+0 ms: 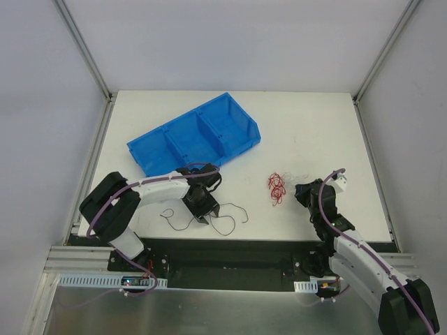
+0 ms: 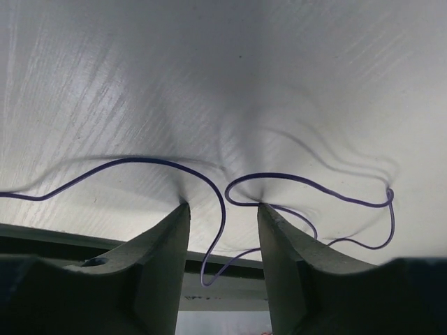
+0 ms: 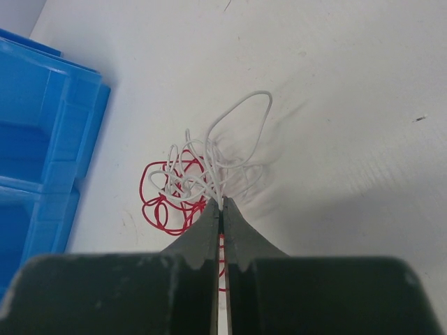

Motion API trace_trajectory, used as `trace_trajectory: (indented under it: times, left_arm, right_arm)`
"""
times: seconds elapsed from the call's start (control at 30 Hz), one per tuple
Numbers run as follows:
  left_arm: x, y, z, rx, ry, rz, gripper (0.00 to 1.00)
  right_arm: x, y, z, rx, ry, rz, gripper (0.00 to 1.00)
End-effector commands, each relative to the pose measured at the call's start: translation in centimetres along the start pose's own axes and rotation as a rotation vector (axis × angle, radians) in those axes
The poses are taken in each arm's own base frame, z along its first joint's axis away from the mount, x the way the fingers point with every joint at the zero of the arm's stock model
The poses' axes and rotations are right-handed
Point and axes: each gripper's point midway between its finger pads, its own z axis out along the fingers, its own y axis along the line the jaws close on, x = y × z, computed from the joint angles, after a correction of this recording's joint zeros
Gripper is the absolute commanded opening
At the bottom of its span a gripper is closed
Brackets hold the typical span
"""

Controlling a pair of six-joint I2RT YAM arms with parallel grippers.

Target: Untangle the cables

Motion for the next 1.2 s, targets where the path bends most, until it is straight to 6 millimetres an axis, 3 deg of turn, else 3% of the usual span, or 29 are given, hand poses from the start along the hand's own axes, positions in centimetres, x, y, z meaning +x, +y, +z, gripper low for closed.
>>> trace_trajectory:
  times: [0.0,0.13,0.27,0.43,0.5,0.57,0.6,0.73,0.83,0.97,1.17]
  left_arm:
    - [-1.4,4.2,2.0,-0.228,-0.089,-0.06,0.41]
    - [-2.7,4.9,2.1,-0.269,-0.162,-0.057,0.41]
    - [-4.1,5.0,1.7,-0.33,-0.232,-0.006,0.48]
    - [-5.0,4.9,1.5,-0.339,-0.276,0.027,0.47]
    - [-5.3,5.0,1.4,-0.332,-0.296,0.027,0.36]
    - [-5.7,4.8,1.2,-0.329,-0.318,0.036,0.09]
    - [-5.9,4.9,1.1,-0.33,-0.328,0.039,0.02]
    - [-7.2,3.7,-0.2,-0.289,-0.393,0.115,0.0]
    - [-8.1,1.4,-3.0,-0.2,-0.446,0.249,0.0]
    - [-8.7,-1.0,-8.5,-0.061,-0.51,0.498,0.0]
    - [-7.5,-4.8,-16.4,0.256,-0.596,0.857,0.0]
  right_arm:
    - [-0.9,0.9,0.0,-0.044,-0.032,0.009,0.01]
    - [-0.8,1.0,0.0,-0.05,-0.031,0.014,0.01]
    - [-0.8,0.9,0.1,-0.049,-0.029,0.012,0.01]
    - [-0.8,1.0,0.1,-0.052,-0.026,0.013,0.01]
    - [-0.7,1.0,0.1,-0.054,-0.026,0.013,0.01]
    - [-0.8,0.9,0.1,-0.053,-0.028,0.014,0.01]
    - [-0.8,1.0,0.1,-0.055,-0.027,0.014,0.01]
    - [-0.8,1.0,0.1,-0.056,-0.028,0.018,0.0]
    - [-0.8,1.0,0.1,-0.057,-0.027,0.015,0.01]
    - [-0.8,1.0,0.1,-0.055,-0.029,0.018,0.01]
    - [-0.8,0.9,0.1,-0.055,-0.028,0.021,0.01]
